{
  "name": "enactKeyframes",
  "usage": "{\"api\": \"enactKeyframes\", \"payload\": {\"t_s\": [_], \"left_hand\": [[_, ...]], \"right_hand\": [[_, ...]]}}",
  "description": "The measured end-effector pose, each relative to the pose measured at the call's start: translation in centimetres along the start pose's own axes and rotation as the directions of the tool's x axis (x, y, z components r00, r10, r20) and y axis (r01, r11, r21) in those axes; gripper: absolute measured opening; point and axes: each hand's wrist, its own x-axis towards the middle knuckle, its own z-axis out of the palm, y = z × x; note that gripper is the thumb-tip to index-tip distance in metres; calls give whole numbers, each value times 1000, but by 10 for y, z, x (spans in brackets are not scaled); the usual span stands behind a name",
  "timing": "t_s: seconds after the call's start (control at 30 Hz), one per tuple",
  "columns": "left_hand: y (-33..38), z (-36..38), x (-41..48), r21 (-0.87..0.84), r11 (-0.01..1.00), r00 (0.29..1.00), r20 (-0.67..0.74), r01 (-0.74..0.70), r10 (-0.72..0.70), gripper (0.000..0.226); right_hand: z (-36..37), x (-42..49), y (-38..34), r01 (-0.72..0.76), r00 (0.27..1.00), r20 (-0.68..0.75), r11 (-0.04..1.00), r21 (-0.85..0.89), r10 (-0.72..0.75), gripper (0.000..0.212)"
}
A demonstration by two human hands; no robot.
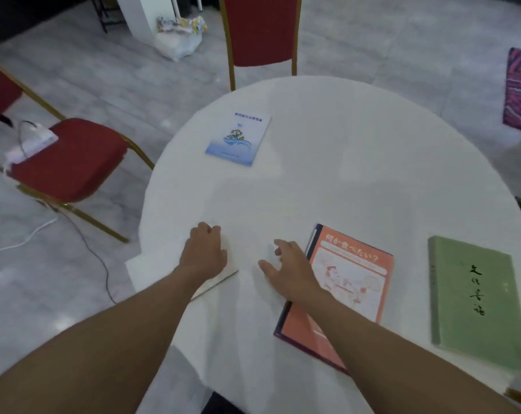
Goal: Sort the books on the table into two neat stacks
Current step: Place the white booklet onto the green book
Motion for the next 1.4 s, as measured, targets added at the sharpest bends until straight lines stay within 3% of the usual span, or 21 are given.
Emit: {"api": "enactKeyframes", "payload": {"t_s": [0.1, 0.23, 0.33, 0.43, 0.63, 0.73, 0.97, 1.1, 1.23, 1.4], "left_hand": [[-32, -5, -2, 97, 988, 993, 1, 119, -119, 64], [-60, -4, 0, 53, 972, 972, 44, 229, -231, 83], [-67, -5, 6, 25, 970, 967, 76, 241, -242, 91], [-70, -9, 11, 34, 967, 961, 107, 253, -255, 94], [-71, -18, 16, -278, 910, 946, 195, 308, -260, 51], [-65, -24, 15, -386, 891, 968, 164, 240, -190, 38], [-28, -42, 10, -609, 784, 991, 23, 116, -129, 28], [2, -44, 8, -711, 687, 982, 26, 150, -188, 22], [39, -40, 5, -706, 690, 985, 79, 163, -151, 27], [91, -29, 5, -651, 748, 989, 133, 131, -58, 35]], "right_hand": [[24, 6, -19, 58, 983, 177, 998, -23, -53, 63], [50, 12, -28, 121, 961, 255, 992, -38, -108, 20], [52, 16, -29, 102, 969, 226, 995, 1, -100, 41], [53, 19, -26, 82, 975, 205, 996, 21, -85, 43], [54, 19, -23, 40, 987, 154, 998, 46, -46, 36], [48, 18, -22, -5, 993, 122, 995, 99, -7, 41], [19, 16, -22, -146, 985, 123, 971, 188, 124, 77], [-2, 7, -19, -228, 970, 172, 878, 420, 169, 66], [-22, -4, -2, -267, 964, 152, 768, 582, 220, 43], [-56, -22, 28, -283, 934, 45, 655, 701, 355, 59]]}}
